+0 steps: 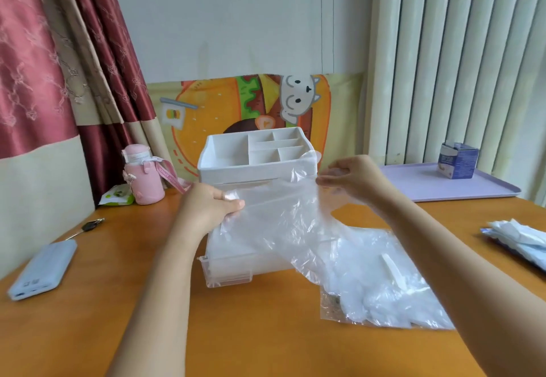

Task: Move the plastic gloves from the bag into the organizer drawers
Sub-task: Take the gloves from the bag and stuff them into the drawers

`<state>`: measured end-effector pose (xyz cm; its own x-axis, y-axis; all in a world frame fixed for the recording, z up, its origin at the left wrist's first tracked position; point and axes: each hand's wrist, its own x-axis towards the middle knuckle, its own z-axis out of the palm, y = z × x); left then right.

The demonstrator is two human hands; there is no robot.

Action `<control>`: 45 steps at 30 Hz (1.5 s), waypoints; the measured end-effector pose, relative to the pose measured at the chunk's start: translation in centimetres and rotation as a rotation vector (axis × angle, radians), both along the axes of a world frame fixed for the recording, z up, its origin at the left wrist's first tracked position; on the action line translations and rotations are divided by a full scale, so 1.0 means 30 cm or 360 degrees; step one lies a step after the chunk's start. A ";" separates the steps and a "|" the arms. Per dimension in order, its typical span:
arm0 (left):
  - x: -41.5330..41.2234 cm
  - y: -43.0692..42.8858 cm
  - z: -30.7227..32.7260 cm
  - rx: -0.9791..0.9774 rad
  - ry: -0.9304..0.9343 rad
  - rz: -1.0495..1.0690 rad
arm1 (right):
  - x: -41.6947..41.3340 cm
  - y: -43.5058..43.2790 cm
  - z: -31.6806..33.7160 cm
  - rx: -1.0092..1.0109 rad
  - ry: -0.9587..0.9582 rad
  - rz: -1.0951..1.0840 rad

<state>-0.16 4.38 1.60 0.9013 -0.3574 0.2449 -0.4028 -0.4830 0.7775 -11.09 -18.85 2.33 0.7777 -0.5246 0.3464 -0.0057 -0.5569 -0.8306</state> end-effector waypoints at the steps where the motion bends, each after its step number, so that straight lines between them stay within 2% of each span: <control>1: 0.008 0.003 -0.007 0.0083 -0.0001 0.0036 | 0.028 0.008 -0.007 -0.0060 0.0007 -0.0056; 5: 0.037 -0.002 -0.033 0.0332 0.0058 0.0156 | 0.060 0.060 -0.038 -0.0372 -0.0169 -0.0446; 8: 0.050 -0.006 -0.046 0.0422 0.0139 0.0207 | 0.022 0.157 -0.039 -0.0699 -0.0358 -0.0334; 9: 0.055 -0.008 -0.050 0.0457 0.0147 0.0219 | 0.012 0.189 -0.039 -0.0787 -0.0288 -0.0193; 11: 0.063 -0.014 -0.057 0.0498 0.0125 0.0253 | -0.002 0.243 -0.052 -0.0882 0.0068 0.0097; 15: 0.071 -0.017 -0.074 0.0514 0.0110 0.0284 | 0.018 0.258 -0.078 -0.0856 0.0766 0.0398; 20: 0.058 -0.026 -0.071 0.0670 -0.0063 0.0360 | 0.090 0.282 -0.084 -0.0967 0.1237 0.0608; 23: 0.040 -0.029 -0.055 0.0794 -0.0220 0.0462 | 0.127 0.305 -0.076 -0.1085 0.1416 0.0628; 28: 0.003 -0.031 -0.015 0.0720 -0.0455 0.0535 | 0.169 0.323 -0.076 -0.1132 0.1462 0.0590; 30: -0.012 -0.041 0.000 0.0551 -0.0517 0.0432 | 0.197 0.324 -0.097 -0.1167 0.1512 0.0559; 32: -0.031 -0.065 0.001 0.0522 -0.0467 0.0211 | 0.237 0.316 -0.130 -0.1195 0.1555 0.0503; 36: -0.061 -0.102 -0.038 0.0881 -0.0147 -0.0057 | 0.281 0.292 -0.172 -0.1236 0.1536 0.0512; 40: -0.045 -0.096 -0.073 0.1239 0.0002 -0.0201 | 0.238 0.294 -0.146 -0.1178 0.1539 0.0506; 45: 0.002 -0.105 -0.105 0.1237 0.0093 -0.0263 | 0.202 0.285 -0.106 -0.1157 0.1450 0.0642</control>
<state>-0.09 1.24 -1.55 0.8252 -0.5369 -0.1754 -0.4857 -0.8331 0.2647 -5.03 -10.31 -0.85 0.9496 -0.1031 -0.2959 -0.1411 -0.9839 -0.1101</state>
